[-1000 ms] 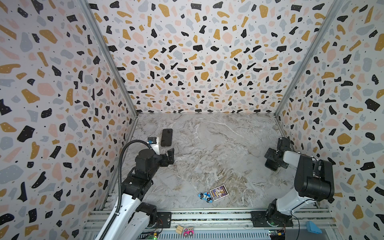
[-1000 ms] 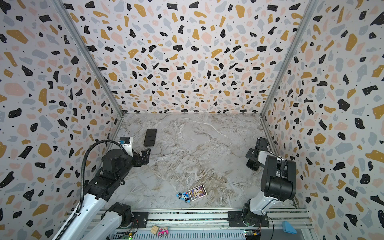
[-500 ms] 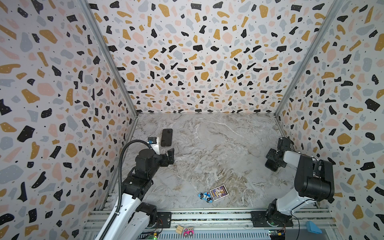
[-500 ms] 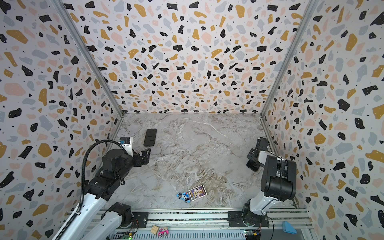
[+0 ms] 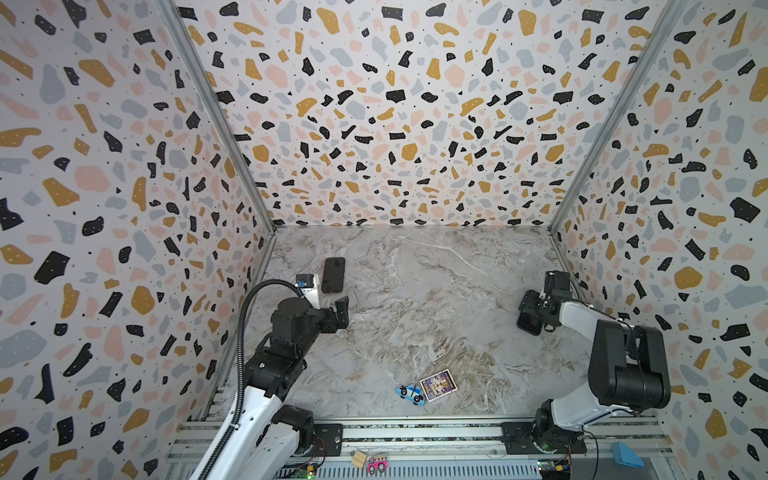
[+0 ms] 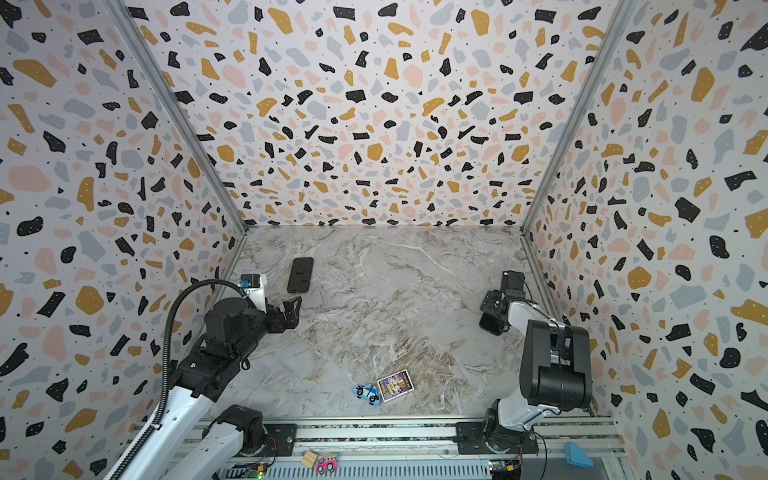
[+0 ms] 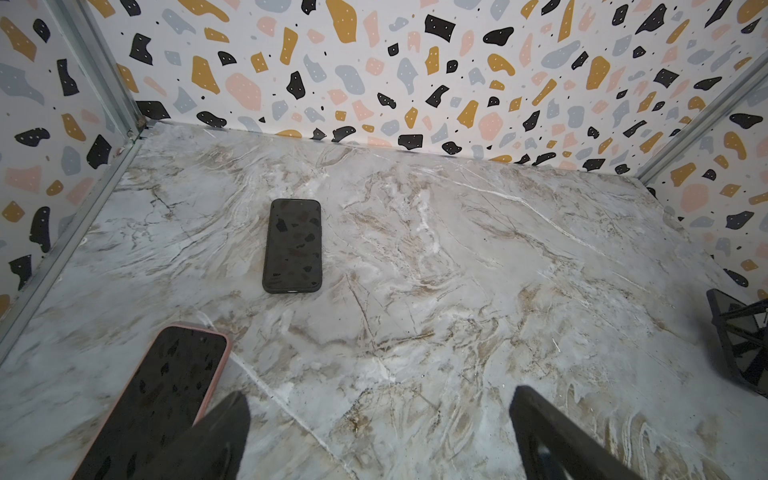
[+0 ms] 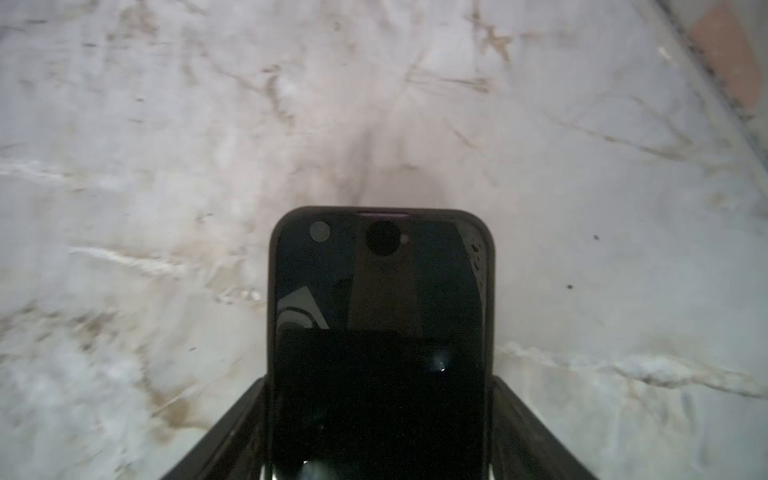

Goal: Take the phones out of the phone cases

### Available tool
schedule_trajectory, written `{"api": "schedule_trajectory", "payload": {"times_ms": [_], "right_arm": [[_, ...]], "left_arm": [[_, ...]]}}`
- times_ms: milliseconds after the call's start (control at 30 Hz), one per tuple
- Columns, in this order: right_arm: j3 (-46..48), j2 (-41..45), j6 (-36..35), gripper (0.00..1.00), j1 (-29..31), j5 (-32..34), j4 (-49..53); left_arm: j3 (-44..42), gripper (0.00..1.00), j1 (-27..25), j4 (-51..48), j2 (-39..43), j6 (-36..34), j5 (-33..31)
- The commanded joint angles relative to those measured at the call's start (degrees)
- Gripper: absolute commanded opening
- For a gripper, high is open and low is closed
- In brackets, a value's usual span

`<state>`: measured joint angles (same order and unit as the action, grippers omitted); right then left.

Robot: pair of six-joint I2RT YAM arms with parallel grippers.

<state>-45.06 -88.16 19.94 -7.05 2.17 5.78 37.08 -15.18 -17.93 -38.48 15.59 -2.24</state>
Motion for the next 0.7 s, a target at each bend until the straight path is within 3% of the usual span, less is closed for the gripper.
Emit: {"api": "schedule_trajectory", "payload": {"times_ms": [0, 267, 500, 667], "right_arm": [[-0.85, 3.95, -2.58, 0.50, 2.79, -4.47, -2.05], [-1.52, 8.98, -7.68, 0.45, 13.71, -10.29, -3.47], [-4.54, 11.57, -12.41, 0.41, 26.86, -11.16, -3.03], [-5.99, 12.39, -14.95, 0.39, 34.35, -12.74, -3.44]], "left_arm": [[-1.05, 0.99, -0.20, 1.95, -0.28, -0.66, 1.30], [-0.96, 1.00, -0.19, 6.07, -3.01, 3.21, 8.47], [-3.32, 0.99, -0.44, 17.41, -6.78, 13.75, 19.54], [-4.65, 1.00, -6.32, 26.15, -9.33, 20.73, 18.89]]}}
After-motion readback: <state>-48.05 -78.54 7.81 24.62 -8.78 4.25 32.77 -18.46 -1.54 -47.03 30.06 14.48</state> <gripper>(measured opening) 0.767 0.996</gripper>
